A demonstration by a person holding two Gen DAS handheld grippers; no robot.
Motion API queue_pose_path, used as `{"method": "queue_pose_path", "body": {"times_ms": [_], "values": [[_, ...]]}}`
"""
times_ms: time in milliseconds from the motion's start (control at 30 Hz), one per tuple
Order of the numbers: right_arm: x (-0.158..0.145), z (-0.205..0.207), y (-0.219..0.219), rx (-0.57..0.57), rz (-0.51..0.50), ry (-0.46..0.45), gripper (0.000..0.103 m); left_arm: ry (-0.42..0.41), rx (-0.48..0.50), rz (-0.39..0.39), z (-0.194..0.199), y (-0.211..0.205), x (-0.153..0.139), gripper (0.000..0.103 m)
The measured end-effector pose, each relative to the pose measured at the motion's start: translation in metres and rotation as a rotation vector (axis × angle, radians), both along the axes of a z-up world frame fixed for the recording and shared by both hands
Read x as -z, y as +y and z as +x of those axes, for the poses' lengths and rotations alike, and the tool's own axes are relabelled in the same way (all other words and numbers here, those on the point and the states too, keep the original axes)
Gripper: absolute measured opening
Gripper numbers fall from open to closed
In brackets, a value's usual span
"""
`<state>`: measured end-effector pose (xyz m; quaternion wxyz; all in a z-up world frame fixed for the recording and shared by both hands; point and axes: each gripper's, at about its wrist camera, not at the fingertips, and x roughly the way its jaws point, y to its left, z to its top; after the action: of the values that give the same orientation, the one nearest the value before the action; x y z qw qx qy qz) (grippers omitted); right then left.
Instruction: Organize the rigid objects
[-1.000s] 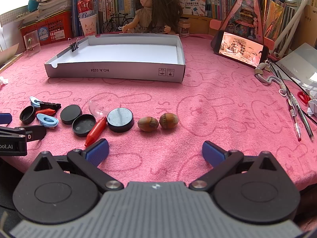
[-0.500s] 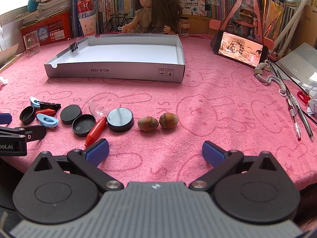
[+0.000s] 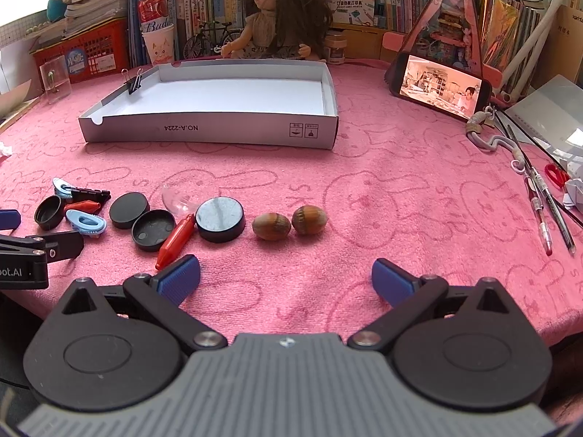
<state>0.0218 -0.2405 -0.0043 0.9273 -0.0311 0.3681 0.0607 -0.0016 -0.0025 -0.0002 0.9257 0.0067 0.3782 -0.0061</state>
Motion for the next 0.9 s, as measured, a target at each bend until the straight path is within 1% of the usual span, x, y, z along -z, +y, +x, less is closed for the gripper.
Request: {"method": "queue_pose_path", "body": {"times_ms": [200, 367, 467, 533, 600, 633, 667, 700, 733, 767, 833, 867, 900], "values": [[0.002, -0.005, 0.000, -0.006, 0.004, -0.036, 0.103, -0.007, 0.005, 0.000, 0.003, 0.004, 0.000, 0.103], [0.003, -0.007, 0.000, -0.003, 0.007, -0.039, 0.103, 0.003, 0.000, -0.008, 0.004, 0.004, -0.001, 0.103], [0.002, -0.008, -0.001, -0.009, 0.015, -0.045, 0.103, 0.001, 0.010, -0.013, 0.004, 0.004, -0.004, 0.098], [0.000, -0.008, -0.002, -0.012, 0.031, -0.054, 0.103, -0.012, 0.035, -0.010, 0.002, 0.003, -0.006, 0.087], [-0.002, -0.008, -0.004, -0.014, 0.042, -0.068, 0.103, -0.022, 0.063, -0.020, 0.000, 0.001, -0.008, 0.079], [-0.004, -0.008, -0.004, -0.017, 0.044, -0.076, 0.103, -0.030, 0.072, -0.027, -0.002, 0.000, -0.009, 0.072], [-0.006, -0.009, -0.004, -0.020, 0.046, -0.088, 0.101, -0.036, 0.083, -0.035, -0.003, -0.001, -0.010, 0.068], [-0.008, -0.010, -0.005, -0.022, 0.049, -0.101, 0.097, -0.040, 0.092, -0.039, -0.004, -0.001, -0.011, 0.063], [-0.009, -0.010, -0.005, -0.023, 0.053, -0.112, 0.095, -0.047, 0.093, -0.041, -0.005, -0.002, -0.012, 0.058], [-0.010, -0.010, -0.007, -0.020, 0.055, -0.120, 0.092, -0.055, 0.091, -0.042, -0.006, -0.002, -0.013, 0.056], [-0.012, -0.010, -0.010, -0.016, 0.060, -0.132, 0.084, -0.075, 0.075, -0.048, -0.008, 0.002, -0.016, 0.046], [-0.013, -0.010, -0.012, -0.013, 0.059, -0.137, 0.078, -0.088, 0.067, -0.053, -0.010, 0.005, -0.018, 0.046], [-0.014, -0.010, -0.014, -0.011, 0.055, -0.142, 0.069, -0.103, 0.059, -0.057, -0.011, 0.008, -0.021, 0.045]]}}
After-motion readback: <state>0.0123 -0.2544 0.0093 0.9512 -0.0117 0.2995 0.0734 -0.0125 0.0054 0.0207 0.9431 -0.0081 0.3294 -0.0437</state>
